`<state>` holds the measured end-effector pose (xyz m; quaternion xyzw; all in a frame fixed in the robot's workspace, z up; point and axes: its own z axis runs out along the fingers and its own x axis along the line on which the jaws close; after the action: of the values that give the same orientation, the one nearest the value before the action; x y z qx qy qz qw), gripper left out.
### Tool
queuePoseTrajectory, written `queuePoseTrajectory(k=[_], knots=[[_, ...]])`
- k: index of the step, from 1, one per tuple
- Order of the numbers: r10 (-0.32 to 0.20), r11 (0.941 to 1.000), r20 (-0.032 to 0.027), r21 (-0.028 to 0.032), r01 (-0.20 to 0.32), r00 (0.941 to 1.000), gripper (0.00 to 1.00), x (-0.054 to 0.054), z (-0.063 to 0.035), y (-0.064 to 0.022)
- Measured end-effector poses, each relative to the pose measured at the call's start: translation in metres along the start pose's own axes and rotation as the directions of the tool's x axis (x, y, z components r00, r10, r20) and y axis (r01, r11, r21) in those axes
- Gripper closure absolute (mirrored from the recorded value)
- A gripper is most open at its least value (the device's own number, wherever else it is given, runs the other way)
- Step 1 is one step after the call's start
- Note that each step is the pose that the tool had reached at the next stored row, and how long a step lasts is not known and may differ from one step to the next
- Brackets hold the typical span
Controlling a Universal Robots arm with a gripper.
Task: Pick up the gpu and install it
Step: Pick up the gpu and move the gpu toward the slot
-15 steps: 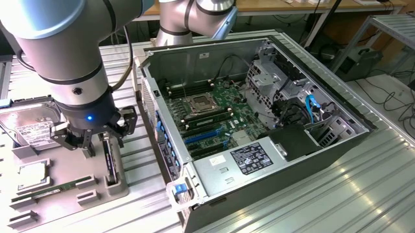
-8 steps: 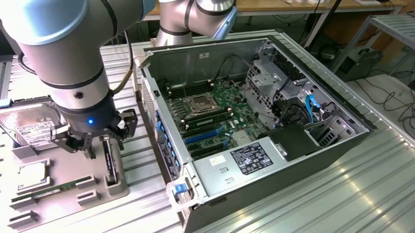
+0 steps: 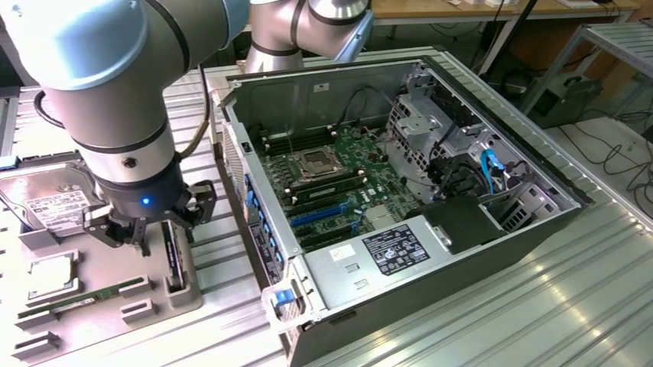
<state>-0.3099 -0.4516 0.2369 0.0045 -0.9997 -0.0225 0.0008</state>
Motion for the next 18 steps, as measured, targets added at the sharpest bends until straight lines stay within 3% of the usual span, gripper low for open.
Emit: queuePoseTrajectory(k=[4,9,11,18], knots=[[0.0,1.0,-0.0001,0.0006,0.0,1.0,0.4,-0.0005,0.0074,0.0001],[0.0,1.0,-0.0002,0.0007,0.0,1.0,0.41,-0.0005,0.0087,0.0003],[0.0,1.0,0.0,0.0005,0.0,1.0,0.55,-0.0005,0.0088,0.0004],[0.0,1.0,-0.0002,0.001,0.0,1.0,0.55,-0.0006,0.0124,0.002]])
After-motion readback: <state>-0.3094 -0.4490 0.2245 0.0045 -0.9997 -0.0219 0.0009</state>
